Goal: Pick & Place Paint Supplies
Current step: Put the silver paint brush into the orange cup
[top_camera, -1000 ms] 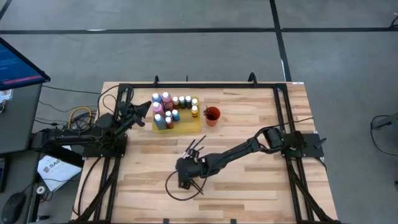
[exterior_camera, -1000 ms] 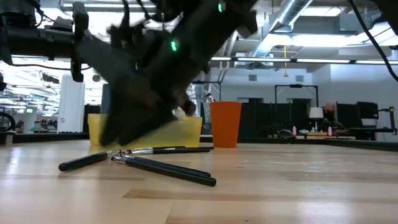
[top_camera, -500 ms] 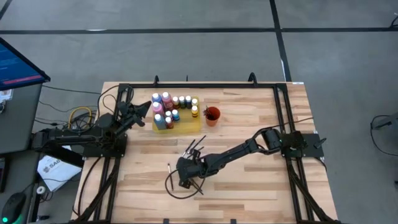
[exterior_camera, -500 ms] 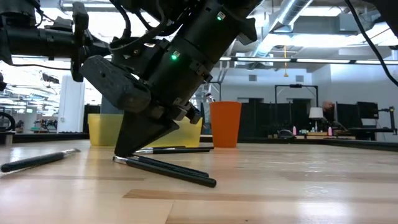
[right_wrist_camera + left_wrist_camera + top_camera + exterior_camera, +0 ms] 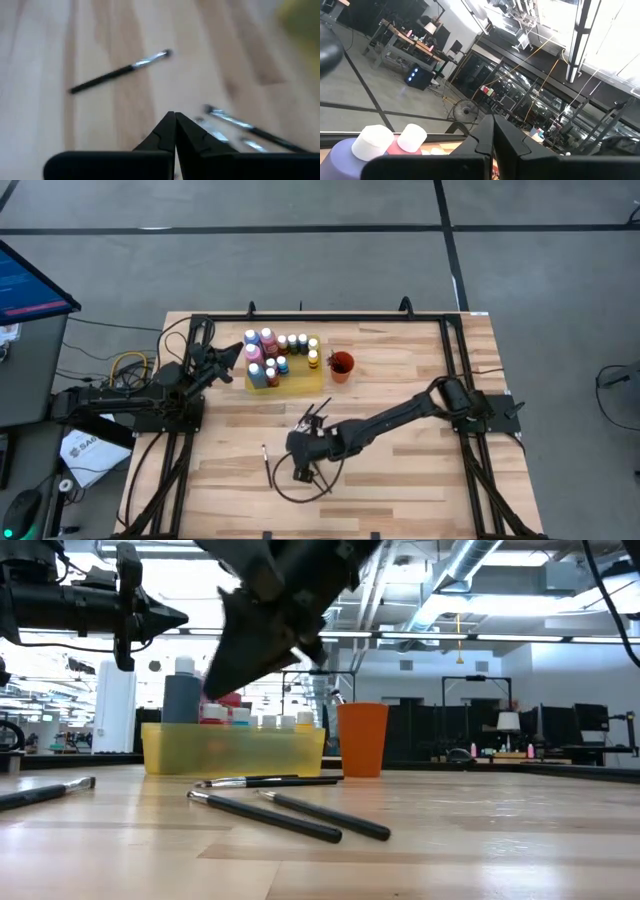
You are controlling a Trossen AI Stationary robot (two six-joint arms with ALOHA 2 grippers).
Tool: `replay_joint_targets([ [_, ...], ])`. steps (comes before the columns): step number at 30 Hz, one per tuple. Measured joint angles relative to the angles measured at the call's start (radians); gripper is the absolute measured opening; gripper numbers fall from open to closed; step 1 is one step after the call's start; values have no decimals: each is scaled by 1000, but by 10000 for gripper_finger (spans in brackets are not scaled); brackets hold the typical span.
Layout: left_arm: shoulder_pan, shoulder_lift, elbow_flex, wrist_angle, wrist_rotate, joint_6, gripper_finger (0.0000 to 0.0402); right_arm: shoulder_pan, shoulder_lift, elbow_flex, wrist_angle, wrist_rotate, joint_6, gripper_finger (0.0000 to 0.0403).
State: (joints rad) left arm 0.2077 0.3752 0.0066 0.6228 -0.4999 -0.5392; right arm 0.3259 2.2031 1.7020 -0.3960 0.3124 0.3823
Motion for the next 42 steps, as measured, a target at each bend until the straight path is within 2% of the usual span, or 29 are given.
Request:
replay_joint_targets([
  [4, 0, 0, 0, 0, 0, 0, 1, -20, -59, -33, -43, 21, -10, 0],
  [9, 0, 0, 0, 0, 0, 0, 1, -56, -114, -34, -302, -116, 174, 14],
  [12, 0, 0, 0, 0, 0, 0, 1, -56, -111, -36, -405, -133, 234, 48],
  [16, 0, 0, 0, 0, 0, 0, 1, -56, -83, -35, -433, -160, 290, 110],
  [20, 0, 0, 0, 1, 0, 0, 1, -69, -51, -33, -399, -213, 325, 171],
  [24, 0, 0, 0, 3, 0, 0, 1, -66, -23, -29, -364, -218, 348, 204],
  [29, 0, 0, 0, 7, 0, 0, 1, -62, -24, -41, -373, -228, 353, 202],
  [33, 0, 0, 0, 8, 0, 0, 1, -70, -19, -49, -415, -186, 351, 184],
  [42, 0, 0, 0, 7, 0, 0, 1, -98, -27, -125, -430, -188, 343, 147],
])
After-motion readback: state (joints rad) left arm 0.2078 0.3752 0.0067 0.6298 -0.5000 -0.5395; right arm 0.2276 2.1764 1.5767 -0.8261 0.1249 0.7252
